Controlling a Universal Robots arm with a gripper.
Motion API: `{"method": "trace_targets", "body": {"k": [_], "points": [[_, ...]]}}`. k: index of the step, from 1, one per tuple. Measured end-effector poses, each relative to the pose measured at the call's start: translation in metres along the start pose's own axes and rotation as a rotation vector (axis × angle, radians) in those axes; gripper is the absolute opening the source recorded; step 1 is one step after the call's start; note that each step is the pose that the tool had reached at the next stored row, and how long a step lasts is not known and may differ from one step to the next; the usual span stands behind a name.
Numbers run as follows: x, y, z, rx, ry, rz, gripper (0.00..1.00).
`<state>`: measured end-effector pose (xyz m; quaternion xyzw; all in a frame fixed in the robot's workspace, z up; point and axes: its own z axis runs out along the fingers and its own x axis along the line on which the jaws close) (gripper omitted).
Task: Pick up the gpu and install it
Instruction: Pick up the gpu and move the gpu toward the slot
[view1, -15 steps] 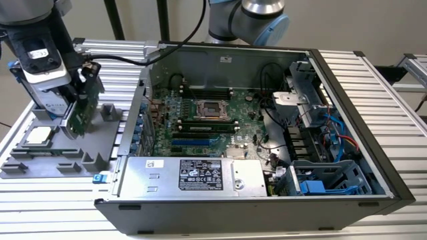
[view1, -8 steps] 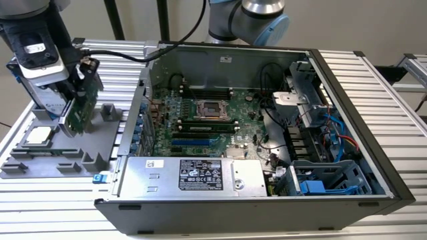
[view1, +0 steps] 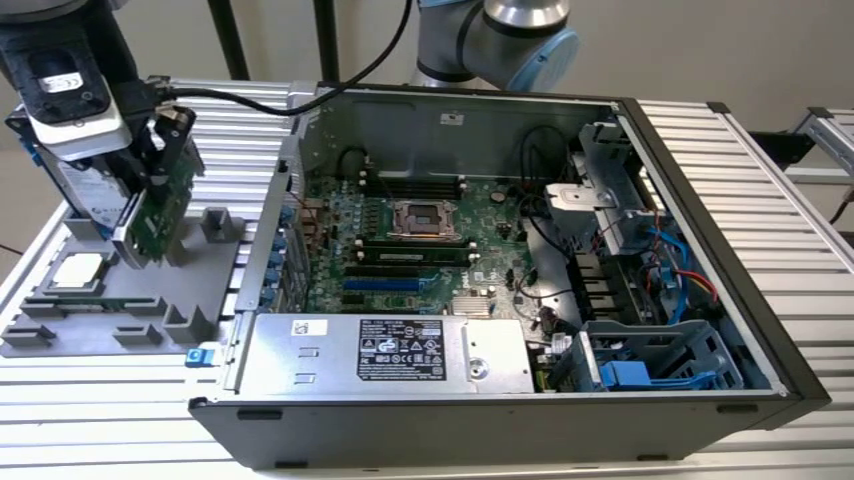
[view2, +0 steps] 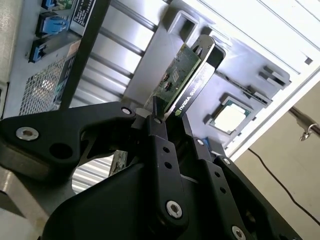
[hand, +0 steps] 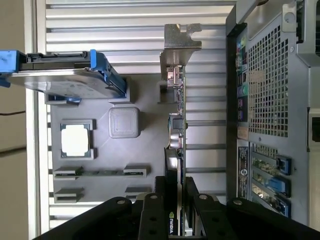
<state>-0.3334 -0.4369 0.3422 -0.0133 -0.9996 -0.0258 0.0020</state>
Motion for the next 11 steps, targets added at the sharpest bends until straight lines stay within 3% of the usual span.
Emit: {"method": "trace_targets", "body": {"k": [11], "points": [[0.0000, 0.0007, -0.0141, 0.0009, -0.0001, -0.001, 0.00]]}}
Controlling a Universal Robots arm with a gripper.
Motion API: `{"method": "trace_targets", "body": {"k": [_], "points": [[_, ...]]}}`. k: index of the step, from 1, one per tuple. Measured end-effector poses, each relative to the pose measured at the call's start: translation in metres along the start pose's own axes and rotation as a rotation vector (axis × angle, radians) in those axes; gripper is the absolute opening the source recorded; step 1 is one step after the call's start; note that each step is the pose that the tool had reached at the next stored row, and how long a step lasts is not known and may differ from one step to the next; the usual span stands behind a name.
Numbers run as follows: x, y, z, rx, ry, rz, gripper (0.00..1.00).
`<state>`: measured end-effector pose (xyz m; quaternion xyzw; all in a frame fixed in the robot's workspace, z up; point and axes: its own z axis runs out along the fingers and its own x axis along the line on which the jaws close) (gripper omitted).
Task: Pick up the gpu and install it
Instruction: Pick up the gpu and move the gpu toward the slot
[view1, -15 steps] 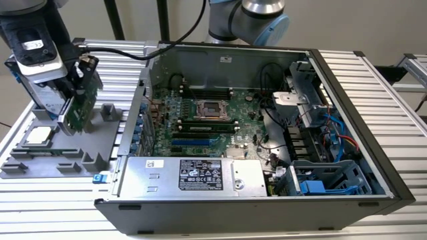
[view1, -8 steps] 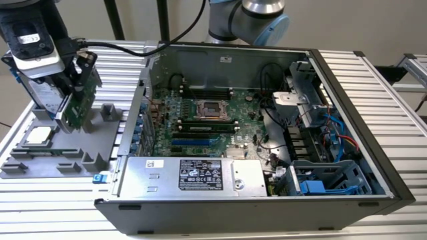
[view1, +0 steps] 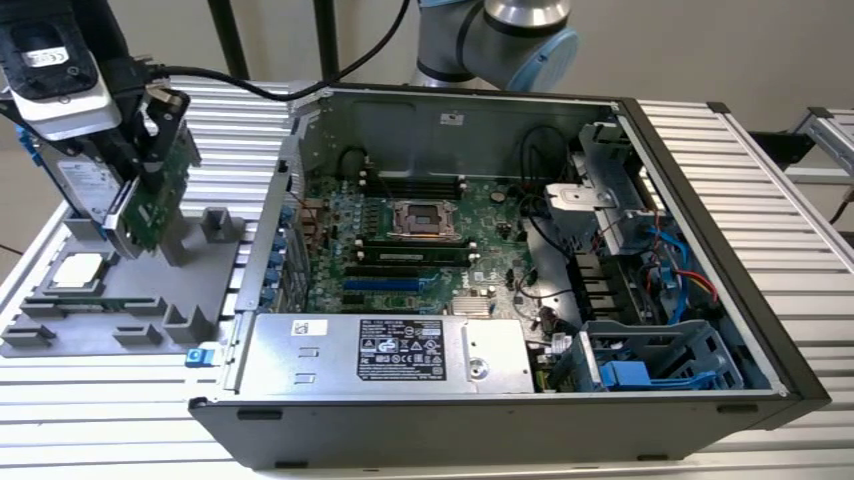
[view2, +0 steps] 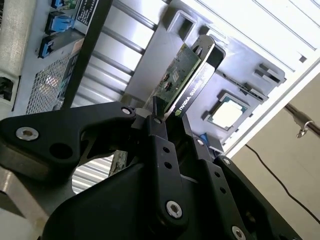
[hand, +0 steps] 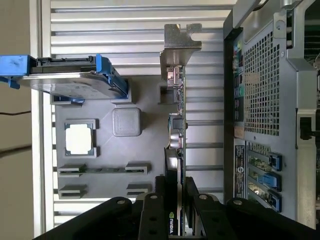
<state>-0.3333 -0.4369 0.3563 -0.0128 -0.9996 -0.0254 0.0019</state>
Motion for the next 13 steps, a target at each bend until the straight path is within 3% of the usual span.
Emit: {"method": "trace_targets", "body": {"k": [13], "points": [[0.0001, 0.0009, -0.0178, 0.0001, 0.0001, 0.000, 0.00]]}}
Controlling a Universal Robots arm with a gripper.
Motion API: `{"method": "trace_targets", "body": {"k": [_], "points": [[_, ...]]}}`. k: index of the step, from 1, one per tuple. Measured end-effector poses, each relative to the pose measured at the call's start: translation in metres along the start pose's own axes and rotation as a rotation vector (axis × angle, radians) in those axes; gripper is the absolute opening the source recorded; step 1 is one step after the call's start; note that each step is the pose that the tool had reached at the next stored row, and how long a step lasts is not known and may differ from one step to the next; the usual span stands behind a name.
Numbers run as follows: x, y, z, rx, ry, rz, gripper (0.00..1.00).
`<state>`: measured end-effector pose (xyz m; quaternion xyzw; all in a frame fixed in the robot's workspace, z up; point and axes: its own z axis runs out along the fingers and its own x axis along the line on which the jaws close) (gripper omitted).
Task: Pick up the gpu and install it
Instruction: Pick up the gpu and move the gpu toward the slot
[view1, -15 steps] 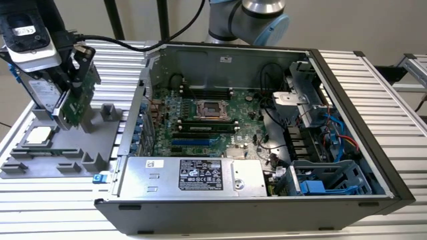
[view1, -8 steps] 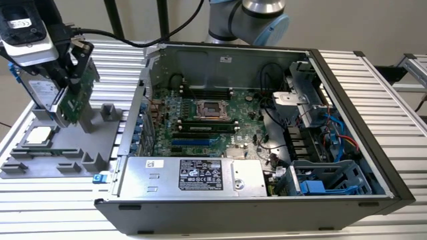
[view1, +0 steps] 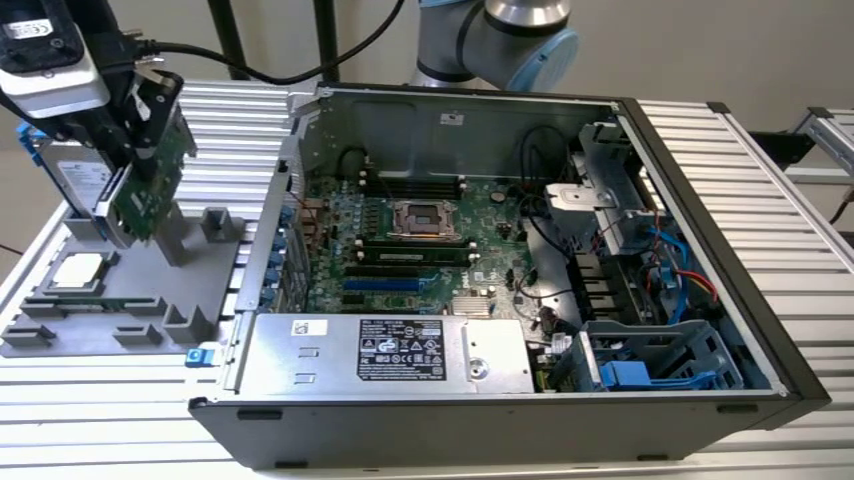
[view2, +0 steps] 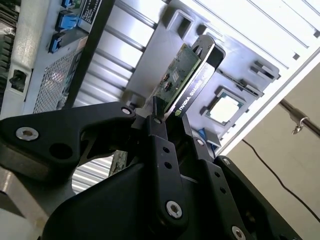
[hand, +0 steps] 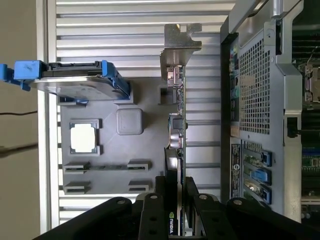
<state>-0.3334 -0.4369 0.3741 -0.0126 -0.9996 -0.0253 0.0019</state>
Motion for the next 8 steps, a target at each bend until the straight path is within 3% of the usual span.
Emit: {"method": "trace_targets", "body": {"k": [8], "points": [[0.0001, 0.0006, -0.0107, 0.0000, 0.0000, 0.000, 0.00]]}}
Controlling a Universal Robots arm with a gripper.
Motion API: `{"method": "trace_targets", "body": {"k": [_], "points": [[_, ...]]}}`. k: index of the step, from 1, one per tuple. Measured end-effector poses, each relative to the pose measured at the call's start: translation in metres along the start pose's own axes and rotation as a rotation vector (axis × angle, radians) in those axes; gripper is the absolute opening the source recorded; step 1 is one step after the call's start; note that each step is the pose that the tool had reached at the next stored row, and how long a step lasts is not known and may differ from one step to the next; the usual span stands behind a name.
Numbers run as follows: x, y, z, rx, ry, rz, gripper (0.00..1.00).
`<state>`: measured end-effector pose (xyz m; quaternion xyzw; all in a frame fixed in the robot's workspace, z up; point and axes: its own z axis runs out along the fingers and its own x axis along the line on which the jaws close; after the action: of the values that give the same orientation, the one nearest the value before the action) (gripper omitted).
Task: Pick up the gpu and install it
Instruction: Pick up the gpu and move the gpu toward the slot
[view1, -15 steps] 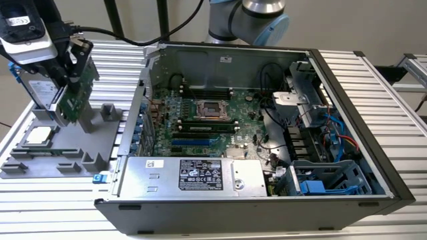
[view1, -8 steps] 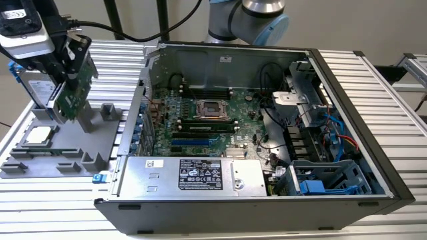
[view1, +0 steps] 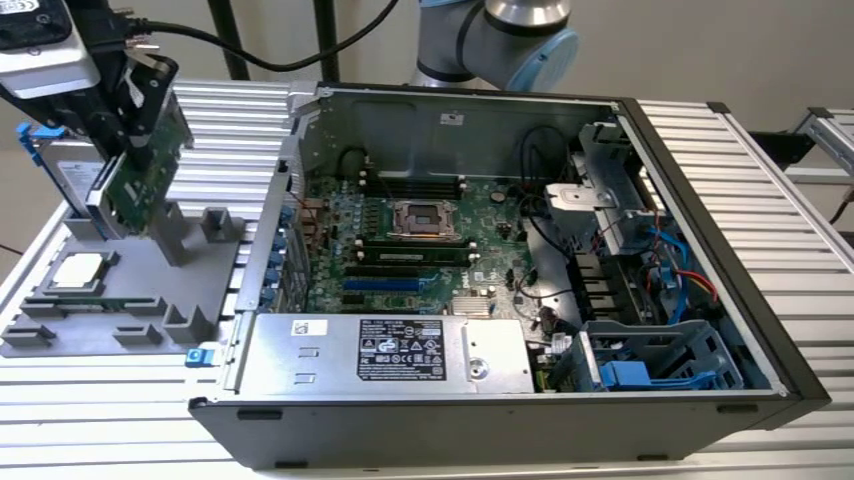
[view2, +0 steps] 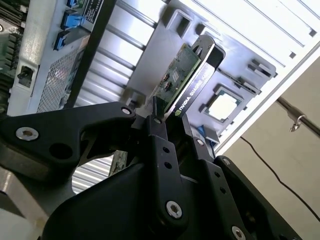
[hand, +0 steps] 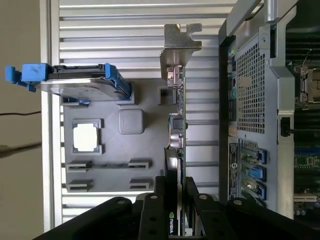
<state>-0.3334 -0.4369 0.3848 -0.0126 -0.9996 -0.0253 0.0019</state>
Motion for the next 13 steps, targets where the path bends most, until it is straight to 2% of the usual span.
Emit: {"method": "trace_targets", "body": {"k": [13], "points": [[0.0000, 0.0008, -0.0177, 0.0000, 0.0001, 0.000, 0.00]]}}
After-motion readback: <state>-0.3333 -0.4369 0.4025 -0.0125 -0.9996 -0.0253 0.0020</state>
